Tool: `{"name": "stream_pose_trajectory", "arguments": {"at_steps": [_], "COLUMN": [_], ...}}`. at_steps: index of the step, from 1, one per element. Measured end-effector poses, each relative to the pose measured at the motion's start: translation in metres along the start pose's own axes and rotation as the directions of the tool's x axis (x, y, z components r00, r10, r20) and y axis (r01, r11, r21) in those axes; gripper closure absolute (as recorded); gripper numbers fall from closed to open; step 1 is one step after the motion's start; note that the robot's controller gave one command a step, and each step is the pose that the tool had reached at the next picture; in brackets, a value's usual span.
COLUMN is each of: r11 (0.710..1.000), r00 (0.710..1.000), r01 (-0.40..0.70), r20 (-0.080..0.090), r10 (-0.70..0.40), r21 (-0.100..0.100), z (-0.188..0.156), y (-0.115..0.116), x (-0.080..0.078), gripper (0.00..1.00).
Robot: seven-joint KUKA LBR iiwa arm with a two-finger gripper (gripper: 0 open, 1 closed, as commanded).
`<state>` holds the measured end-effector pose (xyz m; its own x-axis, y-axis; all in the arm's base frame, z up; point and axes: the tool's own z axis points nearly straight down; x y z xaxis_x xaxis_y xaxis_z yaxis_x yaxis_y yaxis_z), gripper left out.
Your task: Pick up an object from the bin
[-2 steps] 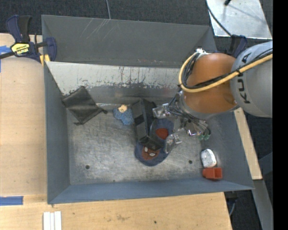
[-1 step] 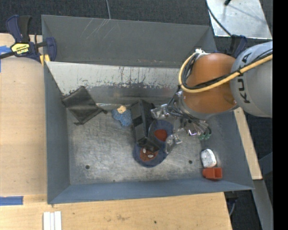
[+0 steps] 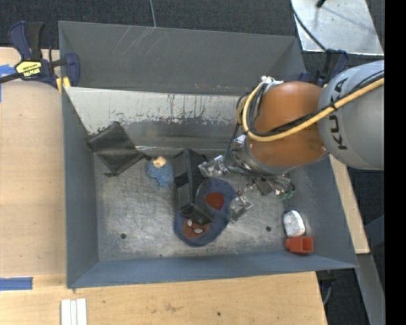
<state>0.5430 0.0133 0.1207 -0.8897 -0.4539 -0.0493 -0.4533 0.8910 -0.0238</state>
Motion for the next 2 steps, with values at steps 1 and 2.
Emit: {"name": "stream_pose_trajectory", "arguments": {"at_steps": [1,2], "r11": [1.0,1.0], "r00": [1.0,0.999], "r01": [-0.01,-0.006], "r20": [0.001,-0.032], "r10": [0.01,0.006], "r21": [0.004,-0.012], "z": [-0.0003,0.009], "y": [-0.0015,0.0041], "x": [0.0002,0.0087], "gripper": [0.0,1.0]}}
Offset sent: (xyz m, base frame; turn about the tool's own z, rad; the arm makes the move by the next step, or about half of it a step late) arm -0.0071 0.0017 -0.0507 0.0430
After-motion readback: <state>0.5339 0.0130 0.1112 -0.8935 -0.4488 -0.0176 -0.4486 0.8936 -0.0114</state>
